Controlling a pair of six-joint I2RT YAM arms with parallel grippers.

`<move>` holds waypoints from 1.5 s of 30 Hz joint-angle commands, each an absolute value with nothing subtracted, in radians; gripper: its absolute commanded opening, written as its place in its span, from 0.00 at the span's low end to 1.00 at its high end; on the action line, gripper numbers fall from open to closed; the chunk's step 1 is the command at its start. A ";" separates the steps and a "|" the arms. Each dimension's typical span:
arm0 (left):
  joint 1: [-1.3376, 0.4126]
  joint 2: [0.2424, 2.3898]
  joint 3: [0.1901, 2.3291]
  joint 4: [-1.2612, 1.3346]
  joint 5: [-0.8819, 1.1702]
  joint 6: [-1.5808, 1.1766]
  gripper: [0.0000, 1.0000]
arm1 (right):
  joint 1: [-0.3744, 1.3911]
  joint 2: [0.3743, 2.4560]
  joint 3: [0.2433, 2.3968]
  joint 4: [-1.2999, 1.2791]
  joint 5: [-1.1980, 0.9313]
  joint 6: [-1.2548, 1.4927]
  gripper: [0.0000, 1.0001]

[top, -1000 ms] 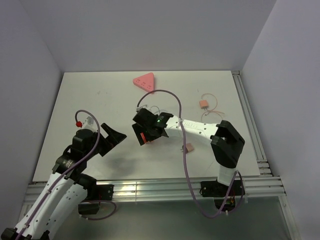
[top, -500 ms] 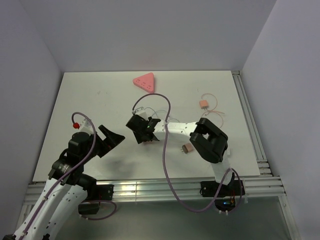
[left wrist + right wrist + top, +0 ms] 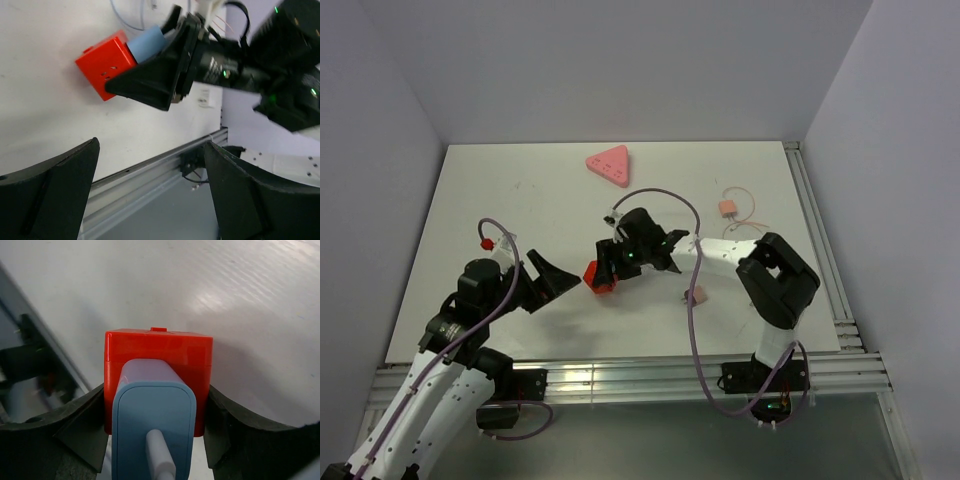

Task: Insert the plug

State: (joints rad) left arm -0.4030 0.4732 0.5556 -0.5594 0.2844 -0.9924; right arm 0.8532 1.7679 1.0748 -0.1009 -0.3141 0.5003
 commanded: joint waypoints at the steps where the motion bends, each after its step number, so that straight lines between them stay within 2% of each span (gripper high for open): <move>1: -0.403 0.477 0.551 -0.466 0.402 -1.012 0.91 | 0.787 1.787 1.069 0.090 -0.800 0.557 0.00; 4: -0.403 0.479 0.540 -0.482 0.379 -1.019 0.91 | 0.778 1.847 1.066 0.120 -0.921 0.594 0.00; 8: -0.403 0.480 0.522 -0.521 0.308 -1.046 0.90 | 0.778 1.887 1.048 0.147 -0.923 0.618 0.04; 9: -0.403 0.480 0.506 -0.523 0.293 -1.054 0.89 | 0.776 1.900 1.048 0.140 -0.919 0.614 0.11; 13: -0.403 0.477 0.468 -0.488 0.305 -1.086 0.88 | 0.776 1.908 1.045 0.083 -0.824 0.591 0.28; 16: -0.403 0.474 0.466 -0.485 0.290 -1.083 0.88 | 0.776 1.894 1.019 0.068 -0.783 0.583 0.40; 18: -0.403 0.476 0.474 -0.488 0.279 -1.074 0.88 | 0.776 1.894 1.035 0.014 -0.689 0.548 0.43; 20: -0.403 0.476 0.480 -0.494 0.268 -1.071 0.88 | 0.779 1.893 1.039 -0.043 -0.632 0.531 0.52; 21: -0.403 0.472 0.482 -0.494 0.267 -1.069 0.88 | 0.779 1.882 1.032 -0.040 -0.608 0.532 0.58; 22: -0.403 0.474 0.482 -0.489 0.267 -1.069 0.88 | 0.779 1.876 1.025 -0.035 -0.591 0.534 0.84; 23: -0.403 0.474 0.480 -0.488 0.268 -1.069 0.88 | 0.782 1.856 1.014 -0.035 -0.566 0.534 1.00; 30: -0.403 0.488 0.474 -0.482 0.270 -1.060 0.88 | 0.785 1.801 1.011 -0.058 -0.439 0.528 1.00; 34: -0.403 0.489 0.489 -0.508 0.250 -1.043 0.88 | 0.802 1.740 1.031 -0.153 -0.367 0.512 1.00; 39: -0.403 0.471 0.549 -0.580 0.152 -1.011 0.92 | 0.868 1.606 1.046 -0.361 -0.206 0.488 1.00; 45: -0.403 0.454 0.568 -0.580 0.130 -0.999 0.95 | 0.894 1.382 0.945 -0.379 -0.134 0.526 1.00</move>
State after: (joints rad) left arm -0.4030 0.4660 0.5327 -0.5819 0.1658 -1.0309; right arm 0.8989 1.4857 0.9844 -0.3290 -0.2340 0.5190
